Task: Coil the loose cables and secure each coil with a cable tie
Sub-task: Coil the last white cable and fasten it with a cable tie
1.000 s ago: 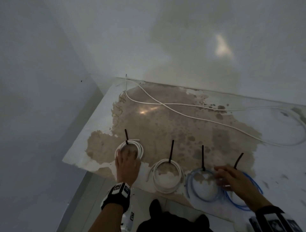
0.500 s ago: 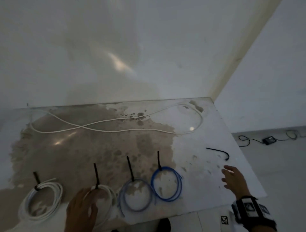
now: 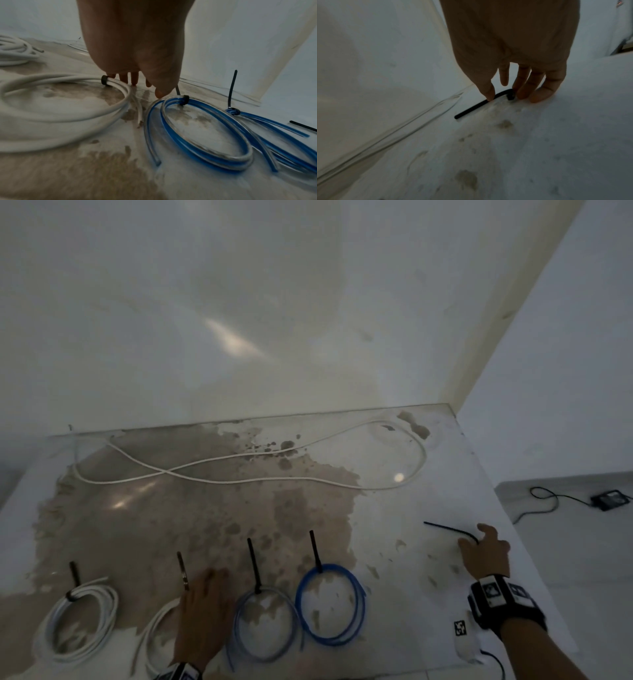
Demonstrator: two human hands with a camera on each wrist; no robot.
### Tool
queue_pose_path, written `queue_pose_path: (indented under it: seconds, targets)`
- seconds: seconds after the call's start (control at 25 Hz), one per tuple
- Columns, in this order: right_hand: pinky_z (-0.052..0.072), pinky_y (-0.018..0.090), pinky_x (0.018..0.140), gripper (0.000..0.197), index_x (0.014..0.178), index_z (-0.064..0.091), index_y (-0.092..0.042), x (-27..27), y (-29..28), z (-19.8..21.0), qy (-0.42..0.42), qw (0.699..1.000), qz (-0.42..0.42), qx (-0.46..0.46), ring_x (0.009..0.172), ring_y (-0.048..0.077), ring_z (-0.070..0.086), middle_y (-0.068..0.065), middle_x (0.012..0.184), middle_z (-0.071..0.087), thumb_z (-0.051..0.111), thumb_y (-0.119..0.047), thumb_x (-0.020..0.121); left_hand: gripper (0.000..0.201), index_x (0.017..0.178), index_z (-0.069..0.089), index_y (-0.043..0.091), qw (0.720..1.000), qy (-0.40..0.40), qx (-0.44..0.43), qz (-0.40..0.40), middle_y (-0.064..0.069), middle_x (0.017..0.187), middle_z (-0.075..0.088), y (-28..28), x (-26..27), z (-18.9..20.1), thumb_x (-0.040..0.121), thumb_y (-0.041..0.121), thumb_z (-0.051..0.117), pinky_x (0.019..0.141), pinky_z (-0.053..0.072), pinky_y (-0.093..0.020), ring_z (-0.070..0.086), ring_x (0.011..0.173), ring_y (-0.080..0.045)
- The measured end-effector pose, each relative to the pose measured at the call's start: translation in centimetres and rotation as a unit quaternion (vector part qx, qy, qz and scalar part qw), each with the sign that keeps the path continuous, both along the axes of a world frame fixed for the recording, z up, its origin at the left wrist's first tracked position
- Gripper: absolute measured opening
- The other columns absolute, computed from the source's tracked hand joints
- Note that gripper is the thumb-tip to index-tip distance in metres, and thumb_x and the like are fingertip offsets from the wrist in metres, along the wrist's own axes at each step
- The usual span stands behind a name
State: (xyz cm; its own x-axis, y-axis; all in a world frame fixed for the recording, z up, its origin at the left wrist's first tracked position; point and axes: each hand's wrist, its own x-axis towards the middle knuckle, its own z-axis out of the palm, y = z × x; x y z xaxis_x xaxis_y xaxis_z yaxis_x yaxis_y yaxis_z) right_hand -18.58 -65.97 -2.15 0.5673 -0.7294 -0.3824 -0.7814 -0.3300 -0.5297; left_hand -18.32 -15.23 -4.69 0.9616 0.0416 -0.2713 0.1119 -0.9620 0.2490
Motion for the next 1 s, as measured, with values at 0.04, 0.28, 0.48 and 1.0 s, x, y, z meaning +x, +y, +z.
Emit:
queue_pose_path:
  seconds: [0.04, 0.28, 0.48, 1.0]
  targets:
    - [0.044, 0.057, 0.097, 0.048, 0.137, 0.044, -0.012, 0.4, 0.3, -0.5, 0.003, 1.0, 0.007, -0.008, 0.112, 0.05, 0.05, 0.03, 0.135, 0.04, 0.062, -0.02, 0.093, 0.059, 0.141, 0.045, 0.018, 1.0, 0.001, 0.002, 0.006, -0.01, 0.151, 0.038, 0.0, 0.0, 0.0, 0.087, 0.027, 0.064, 0.109, 0.034, -0.045, 0.042, 0.135, -0.034]
    - [0.045, 0.052, 0.089, 0.018, 0.111, 0.059, -0.016, 0.3, 1.6, -0.8, 0.043, 0.997, 0.012, -0.068, 0.104, 0.042, 0.054, 0.022, 0.112, 0.058, 0.048, -0.024, 0.098, 0.053, 0.143, 0.04, 0.025, 1.0, 0.018, 0.001, 0.011, -0.002, 0.154, 0.031, -0.4, 0.7, 1.4, 0.092, 0.032, 0.055, 0.112, 0.03, -0.037, 0.035, 0.14, -0.024]
    - [0.046, 0.042, 0.079, 0.007, 0.099, 0.062, -0.005, 1.9, 5.5, 3.0, -0.063, 0.993, 0.097, 0.03, 0.089, 0.037, 0.064, 0.021, 0.092, 0.068, 0.062, -0.008, 0.093, 0.061, 0.135, 0.051, 0.02, 0.999, 0.031, -0.027, 0.002, -0.004, 0.146, 0.045, 0.1, 1.5, 3.3, 0.082, 0.045, 0.034, 0.108, 0.037, -0.033, 0.046, 0.132, -0.024]
    - [0.042, 0.016, 0.054, 0.008, 0.087, 0.059, -0.024, 7.9, 31.9, 7.9, -0.138, 0.861, 0.478, 0.102, 0.06, 0.009, 0.053, -0.004, 0.071, 0.058, 0.06, -0.024, 0.096, 0.026, 0.09, 0.069, 0.015, 0.914, 0.074, -0.398, -0.007, 0.008, 0.069, 0.065, 3.3, 5.3, 9.5, 0.098, 0.033, 0.053, 0.065, 0.048, -0.018, 0.061, 0.064, -0.006]
